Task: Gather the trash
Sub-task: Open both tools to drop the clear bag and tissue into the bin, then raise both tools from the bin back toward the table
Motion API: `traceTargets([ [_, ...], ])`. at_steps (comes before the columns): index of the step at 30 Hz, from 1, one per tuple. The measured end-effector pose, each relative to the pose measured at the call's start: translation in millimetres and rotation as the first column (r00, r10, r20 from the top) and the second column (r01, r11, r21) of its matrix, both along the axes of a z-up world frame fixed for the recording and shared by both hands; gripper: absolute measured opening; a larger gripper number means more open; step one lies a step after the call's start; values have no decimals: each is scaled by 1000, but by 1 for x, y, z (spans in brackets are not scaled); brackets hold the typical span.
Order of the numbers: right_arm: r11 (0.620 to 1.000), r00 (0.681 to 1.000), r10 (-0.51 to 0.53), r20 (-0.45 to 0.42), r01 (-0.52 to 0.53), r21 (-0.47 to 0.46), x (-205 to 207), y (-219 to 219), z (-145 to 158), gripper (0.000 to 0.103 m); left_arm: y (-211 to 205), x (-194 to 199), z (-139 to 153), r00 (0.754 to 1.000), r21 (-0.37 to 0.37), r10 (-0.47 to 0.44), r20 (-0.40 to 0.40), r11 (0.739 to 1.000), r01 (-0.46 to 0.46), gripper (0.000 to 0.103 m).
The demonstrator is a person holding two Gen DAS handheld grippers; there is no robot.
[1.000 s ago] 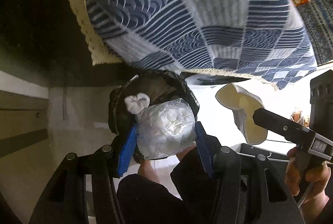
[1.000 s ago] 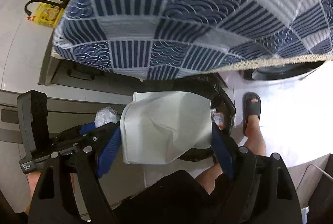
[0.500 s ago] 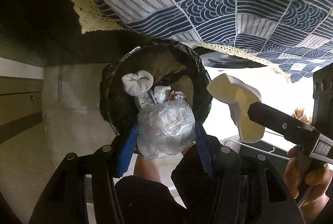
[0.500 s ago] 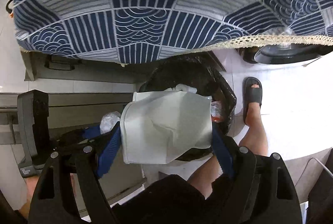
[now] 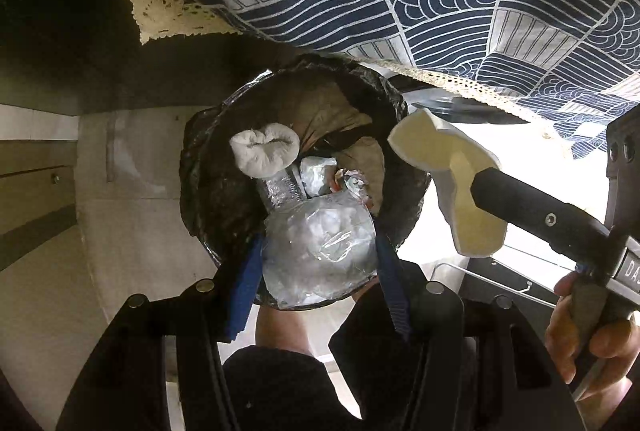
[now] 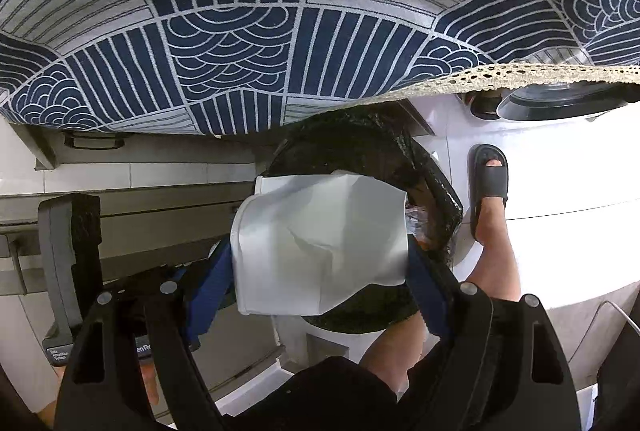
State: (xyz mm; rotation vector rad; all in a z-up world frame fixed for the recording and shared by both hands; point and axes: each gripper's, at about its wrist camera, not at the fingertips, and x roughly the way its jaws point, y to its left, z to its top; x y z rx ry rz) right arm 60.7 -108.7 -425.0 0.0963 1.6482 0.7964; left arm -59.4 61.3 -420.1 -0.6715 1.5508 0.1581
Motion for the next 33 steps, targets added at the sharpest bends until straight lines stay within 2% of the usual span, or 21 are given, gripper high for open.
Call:
traceTargets([
  [2,1000,1000,1,-11,-1,3,0,1,-2,82,1,0,-1,1000,2,0,-1,1000,0,56],
  [4,1000,1000,-15,-26,15,12,2,0,-3,88,3,0,-2,1000,15,17,-13,1000,-17,65],
  [6,999,999,-35,-34,36,30,3,-2,-2,92,5,-1,-4,999,19,24,-26,1000,-24,69],
  [11,999,999,-37,-21,38,25,5,-2,2,93,10,-6,-3,998,47,42,-40,998,-40,78],
  [22,999,999,-42,24,41,17,1,-11,29,98,16,-10,16,998,75,63,-20,995,-62,78],
  [33,994,989,-102,107,98,42,-2,-41,86,98,25,-10,73,995,104,64,82,992,-73,78],
])
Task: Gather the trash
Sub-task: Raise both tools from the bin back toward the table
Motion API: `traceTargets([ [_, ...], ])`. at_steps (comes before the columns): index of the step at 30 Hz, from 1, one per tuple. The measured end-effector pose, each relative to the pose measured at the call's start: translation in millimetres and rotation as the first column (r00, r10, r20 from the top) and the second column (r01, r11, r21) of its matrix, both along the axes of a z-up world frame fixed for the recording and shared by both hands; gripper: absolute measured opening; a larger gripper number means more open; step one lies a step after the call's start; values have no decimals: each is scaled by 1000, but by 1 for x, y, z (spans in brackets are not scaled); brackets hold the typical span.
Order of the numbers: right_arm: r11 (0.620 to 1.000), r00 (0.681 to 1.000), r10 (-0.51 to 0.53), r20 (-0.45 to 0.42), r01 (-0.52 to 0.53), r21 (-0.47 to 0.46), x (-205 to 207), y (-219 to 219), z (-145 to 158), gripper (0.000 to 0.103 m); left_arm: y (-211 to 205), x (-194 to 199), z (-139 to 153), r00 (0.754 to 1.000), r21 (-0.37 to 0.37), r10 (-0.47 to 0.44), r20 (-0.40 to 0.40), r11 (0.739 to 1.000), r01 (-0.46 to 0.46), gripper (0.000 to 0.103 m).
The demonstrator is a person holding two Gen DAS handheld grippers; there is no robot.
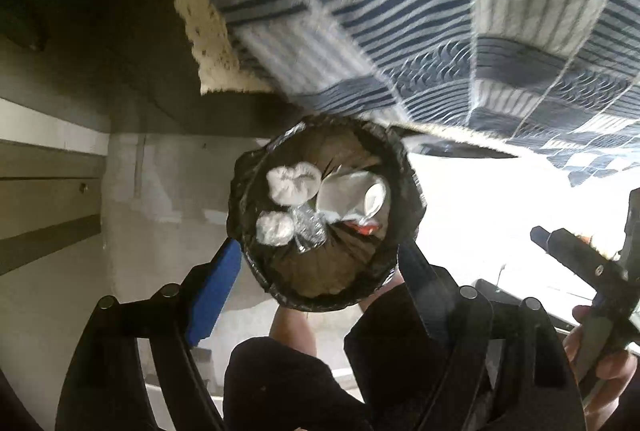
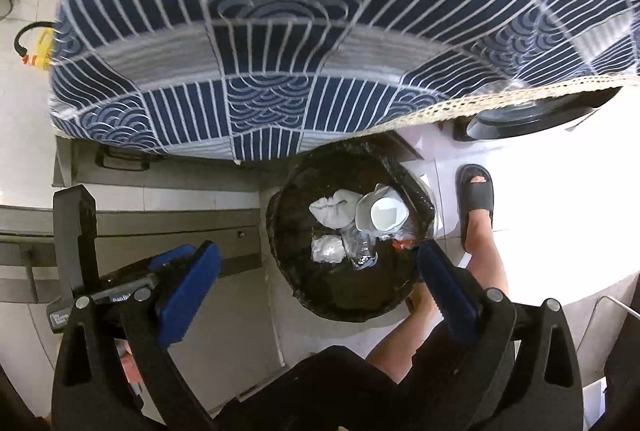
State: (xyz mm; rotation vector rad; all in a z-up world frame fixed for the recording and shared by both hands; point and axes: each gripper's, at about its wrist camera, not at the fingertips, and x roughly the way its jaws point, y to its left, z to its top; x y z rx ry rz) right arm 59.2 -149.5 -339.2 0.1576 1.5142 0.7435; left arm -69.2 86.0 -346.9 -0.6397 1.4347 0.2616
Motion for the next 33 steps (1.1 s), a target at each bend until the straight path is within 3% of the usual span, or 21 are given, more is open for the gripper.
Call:
traceTargets([
  [3,1000,999,-16,35,16,2,-1,-9,18,98,0,1,19,999,10,-2,35,1000,1,86],
  [13,998,981,-59,183,51,45,-2,-38,88,98,-2,7,99,983,79,-37,179,997,23,88],
  [15,994,968,-79,240,60,87,-2,-44,112,98,-2,7,117,977,101,-41,211,995,20,96],
  [23,982,878,-100,468,12,189,-6,-53,195,98,-3,12,185,938,192,-105,331,981,42,96],
  [33,974,779,-118,615,-29,224,-2,-65,256,98,-3,22,242,888,290,-140,438,957,8,96],
])
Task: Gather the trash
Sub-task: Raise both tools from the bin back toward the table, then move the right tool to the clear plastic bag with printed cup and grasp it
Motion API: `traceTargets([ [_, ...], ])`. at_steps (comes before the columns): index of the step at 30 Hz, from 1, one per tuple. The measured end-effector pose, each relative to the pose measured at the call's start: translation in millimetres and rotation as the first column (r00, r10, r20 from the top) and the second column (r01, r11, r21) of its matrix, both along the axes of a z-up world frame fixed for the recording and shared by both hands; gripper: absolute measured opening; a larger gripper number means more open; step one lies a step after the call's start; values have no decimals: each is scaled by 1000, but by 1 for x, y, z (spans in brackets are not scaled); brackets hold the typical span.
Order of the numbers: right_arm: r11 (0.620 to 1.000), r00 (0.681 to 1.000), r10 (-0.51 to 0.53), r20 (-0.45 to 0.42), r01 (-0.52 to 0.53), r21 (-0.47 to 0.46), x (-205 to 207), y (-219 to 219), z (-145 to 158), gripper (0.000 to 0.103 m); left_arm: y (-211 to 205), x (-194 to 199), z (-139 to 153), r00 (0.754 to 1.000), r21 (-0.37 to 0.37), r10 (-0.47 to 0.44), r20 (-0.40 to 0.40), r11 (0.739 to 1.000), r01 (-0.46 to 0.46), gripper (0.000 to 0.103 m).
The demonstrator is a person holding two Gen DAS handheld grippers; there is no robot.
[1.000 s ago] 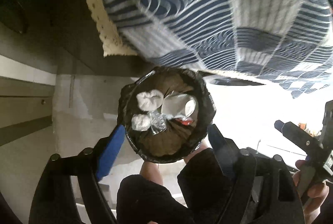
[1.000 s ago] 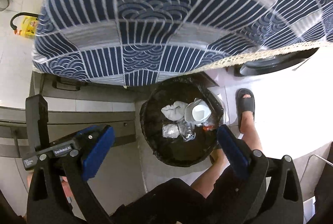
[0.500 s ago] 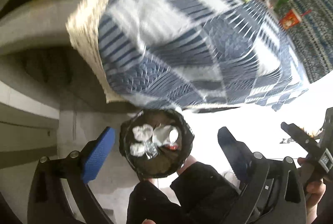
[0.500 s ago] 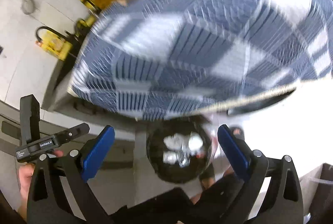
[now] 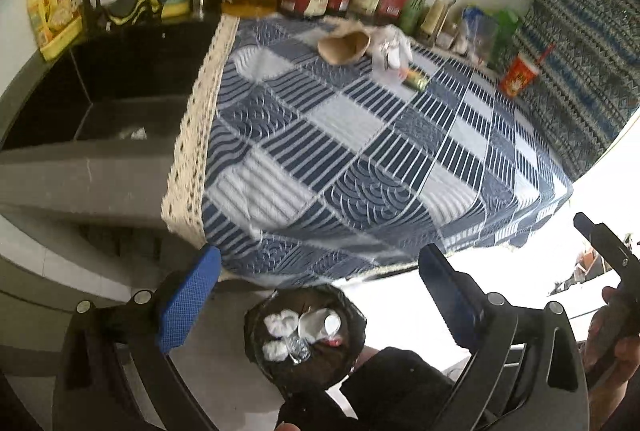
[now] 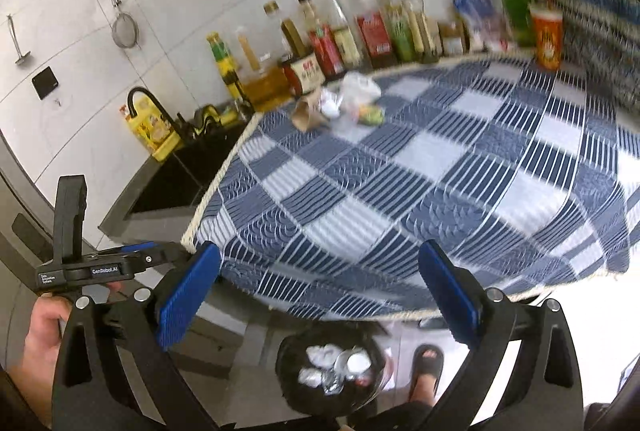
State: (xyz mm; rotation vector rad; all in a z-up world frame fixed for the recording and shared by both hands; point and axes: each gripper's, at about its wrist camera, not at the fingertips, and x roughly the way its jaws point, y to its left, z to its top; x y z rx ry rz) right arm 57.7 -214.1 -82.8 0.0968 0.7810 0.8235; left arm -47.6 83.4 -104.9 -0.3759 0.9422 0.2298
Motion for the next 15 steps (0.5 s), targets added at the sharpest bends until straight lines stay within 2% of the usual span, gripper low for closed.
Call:
traceTargets([
  [8,998,994,61,85,-60,-8,16,3,28,98,9,15,30,998,32,8,58,999,-10,96],
  [15,990,984,142,111,-139,-37,49,36,29,98,19,44,46,998,35,25,63,999,-27,96],
])
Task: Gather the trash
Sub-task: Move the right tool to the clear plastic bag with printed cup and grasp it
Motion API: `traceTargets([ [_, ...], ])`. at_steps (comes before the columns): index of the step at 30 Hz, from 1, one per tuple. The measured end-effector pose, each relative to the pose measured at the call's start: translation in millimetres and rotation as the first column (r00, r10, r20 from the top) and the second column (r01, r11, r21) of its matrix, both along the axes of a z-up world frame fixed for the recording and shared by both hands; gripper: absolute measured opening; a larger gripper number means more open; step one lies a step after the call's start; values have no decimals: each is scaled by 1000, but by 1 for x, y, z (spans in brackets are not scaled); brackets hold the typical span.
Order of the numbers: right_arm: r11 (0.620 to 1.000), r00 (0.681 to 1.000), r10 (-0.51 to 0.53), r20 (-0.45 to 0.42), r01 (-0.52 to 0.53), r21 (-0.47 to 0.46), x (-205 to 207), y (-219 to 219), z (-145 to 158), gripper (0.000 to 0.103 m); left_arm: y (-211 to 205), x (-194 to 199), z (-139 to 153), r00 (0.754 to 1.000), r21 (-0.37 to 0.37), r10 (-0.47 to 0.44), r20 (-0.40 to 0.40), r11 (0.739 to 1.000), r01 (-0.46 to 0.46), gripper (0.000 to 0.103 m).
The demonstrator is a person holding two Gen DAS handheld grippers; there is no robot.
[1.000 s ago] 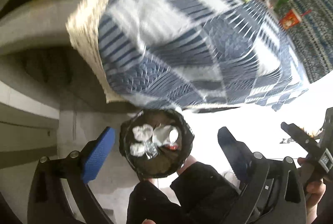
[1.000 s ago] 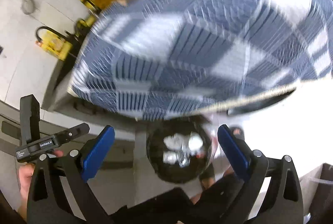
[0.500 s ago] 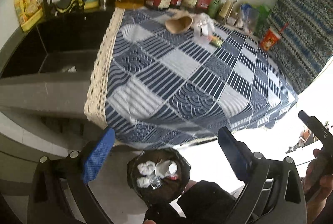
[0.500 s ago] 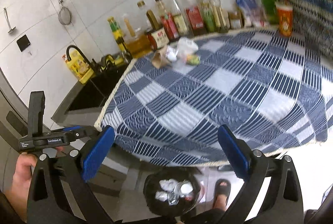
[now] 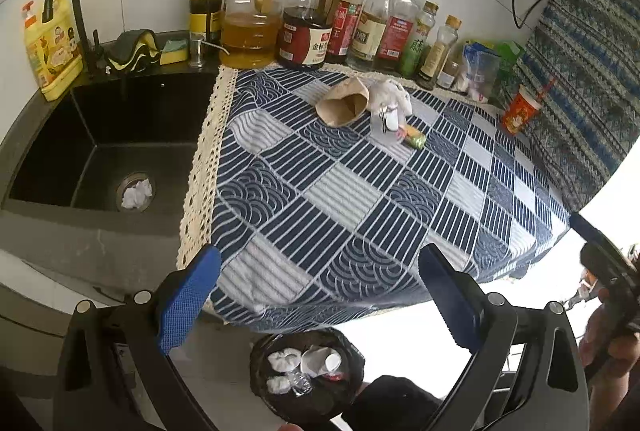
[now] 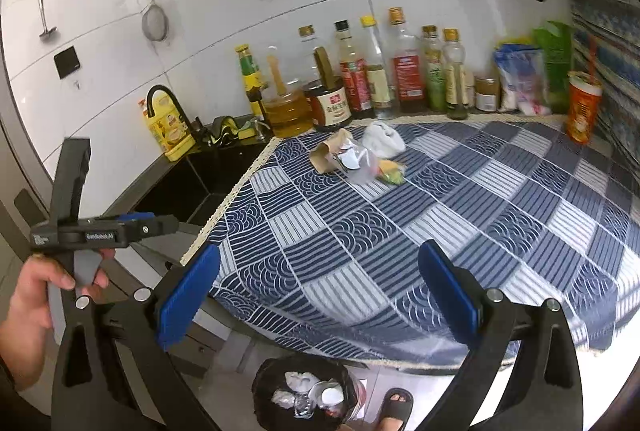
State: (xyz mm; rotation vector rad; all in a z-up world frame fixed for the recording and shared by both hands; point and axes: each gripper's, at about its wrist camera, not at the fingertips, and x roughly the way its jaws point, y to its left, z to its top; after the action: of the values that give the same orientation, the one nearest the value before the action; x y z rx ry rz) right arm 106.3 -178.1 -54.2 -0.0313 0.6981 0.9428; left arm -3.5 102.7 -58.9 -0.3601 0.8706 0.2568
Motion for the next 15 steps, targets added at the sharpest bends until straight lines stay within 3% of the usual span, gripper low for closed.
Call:
traceTargets([
  [7,991,998,38,57,-31,-133,55,55,-16,98,13,30,1,998,-5,58,-32,998,-58,96],
  [15,969,989,139,50,-125,-214,114,116,-49,98,27,67,4,987,21,145,-66,989,-144,96],
])
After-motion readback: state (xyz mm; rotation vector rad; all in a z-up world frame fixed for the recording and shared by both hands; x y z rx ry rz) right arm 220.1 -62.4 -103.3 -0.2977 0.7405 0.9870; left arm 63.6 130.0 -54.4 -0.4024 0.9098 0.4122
